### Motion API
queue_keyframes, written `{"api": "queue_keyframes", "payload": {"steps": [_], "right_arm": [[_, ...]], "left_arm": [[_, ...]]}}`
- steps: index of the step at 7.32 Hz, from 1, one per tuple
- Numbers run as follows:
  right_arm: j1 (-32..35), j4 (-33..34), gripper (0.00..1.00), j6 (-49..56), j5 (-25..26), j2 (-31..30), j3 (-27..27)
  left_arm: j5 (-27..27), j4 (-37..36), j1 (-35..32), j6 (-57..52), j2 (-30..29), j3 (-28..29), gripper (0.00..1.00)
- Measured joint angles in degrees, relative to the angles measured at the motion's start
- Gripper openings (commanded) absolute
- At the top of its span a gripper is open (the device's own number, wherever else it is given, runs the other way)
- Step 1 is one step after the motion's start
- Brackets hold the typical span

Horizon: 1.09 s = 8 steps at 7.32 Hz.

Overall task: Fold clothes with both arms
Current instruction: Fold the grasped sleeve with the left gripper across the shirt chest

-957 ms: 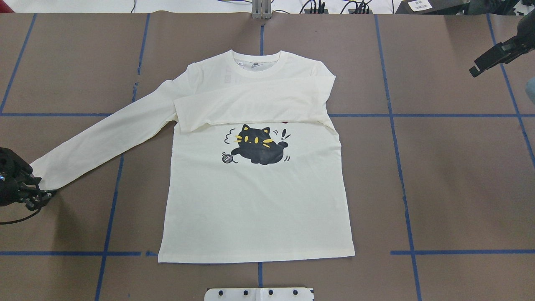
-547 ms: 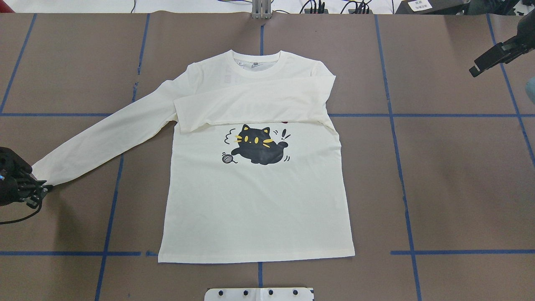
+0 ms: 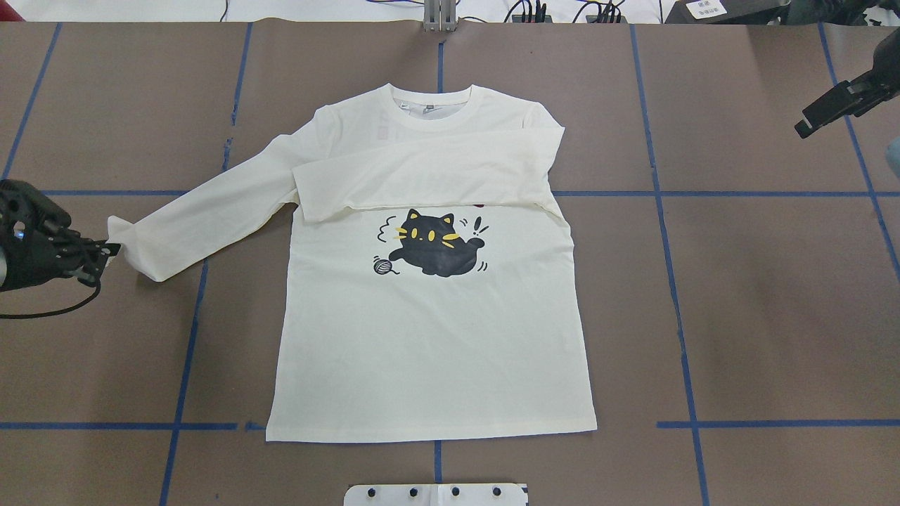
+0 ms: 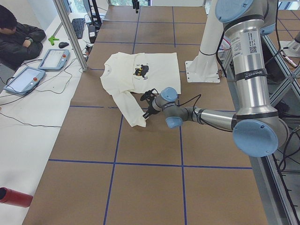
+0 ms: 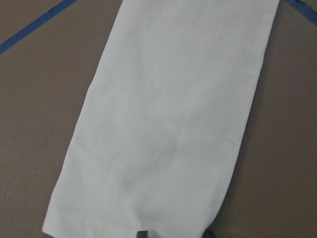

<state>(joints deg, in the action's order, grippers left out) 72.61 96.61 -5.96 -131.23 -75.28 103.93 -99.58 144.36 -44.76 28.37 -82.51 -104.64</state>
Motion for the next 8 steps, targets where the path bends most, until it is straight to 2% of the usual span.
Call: {"api": "queue_keyframes", "payload": {"steps": [2,5,6,8], "right_arm": [[0.4,0.0,1.0,0.0,0.0,-1.2,0.4],[1.1,0.0,1.0,-0.1,0.0,-1.4,0.4],[1.4,0.0,1.0,-0.1,0.1,-1.4,0.3],[1.9,0.0,1.0,-0.1,0.1,-1.4,0.2]], "left_arm": [[0.0,-13.3,-4.2,0.4,-12.1,-0.2,0.0],[0.3,-38.6,-5.2,6.3,-35.0,1.4,0.0],[0.3,-44.6,-4.5,10.8,-43.2,4.2,0.0],[3.3,-50.9,-0.5,20.1,-60.4,16.9,0.0]]}}
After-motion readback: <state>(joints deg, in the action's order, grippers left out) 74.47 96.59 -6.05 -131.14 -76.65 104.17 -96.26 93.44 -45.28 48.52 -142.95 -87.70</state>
